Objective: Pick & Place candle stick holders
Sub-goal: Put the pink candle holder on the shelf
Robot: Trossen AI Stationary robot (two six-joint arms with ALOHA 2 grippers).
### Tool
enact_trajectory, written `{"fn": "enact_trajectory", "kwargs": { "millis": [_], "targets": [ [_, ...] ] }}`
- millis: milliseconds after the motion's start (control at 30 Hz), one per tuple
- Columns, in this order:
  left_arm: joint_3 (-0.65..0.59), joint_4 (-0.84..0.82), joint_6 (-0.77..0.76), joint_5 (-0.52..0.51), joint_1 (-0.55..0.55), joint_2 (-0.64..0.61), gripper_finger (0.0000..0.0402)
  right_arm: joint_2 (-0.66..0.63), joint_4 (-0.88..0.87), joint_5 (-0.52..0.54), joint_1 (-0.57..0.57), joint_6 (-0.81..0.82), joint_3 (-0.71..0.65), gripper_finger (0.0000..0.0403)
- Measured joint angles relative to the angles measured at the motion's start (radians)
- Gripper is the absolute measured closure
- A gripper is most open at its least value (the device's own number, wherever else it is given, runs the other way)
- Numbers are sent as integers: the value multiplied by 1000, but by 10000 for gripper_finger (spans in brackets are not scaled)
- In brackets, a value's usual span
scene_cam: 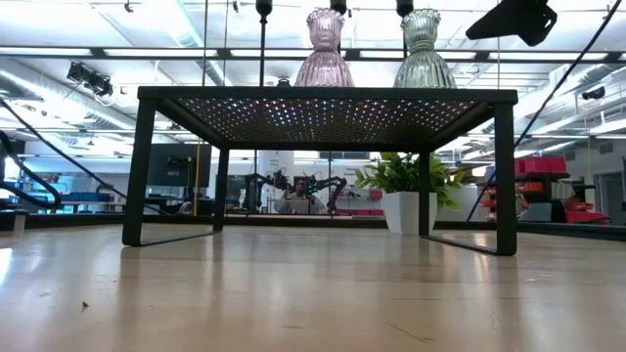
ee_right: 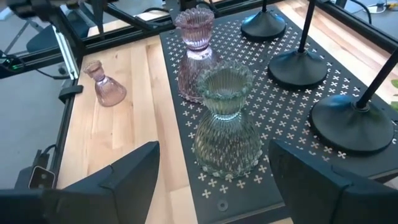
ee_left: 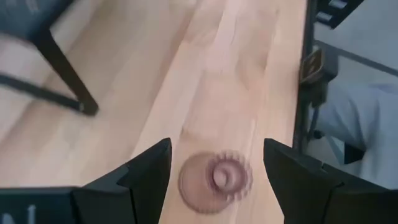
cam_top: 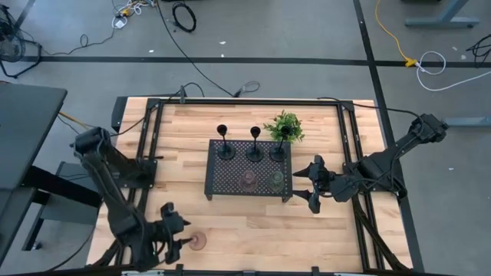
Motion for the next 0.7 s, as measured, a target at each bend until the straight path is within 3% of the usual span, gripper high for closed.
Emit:
{"fn": "enact_trajectory", "kwargs": {
  "millis": [333,700],
  "targets": [
    [-5,36,-188,8,-90,142,148,-1,1,-6,0,0,0,106],
    [-5,65,-218,2,-98,247,148,-1,1,-7,0,16,0,106]
  ]
}}
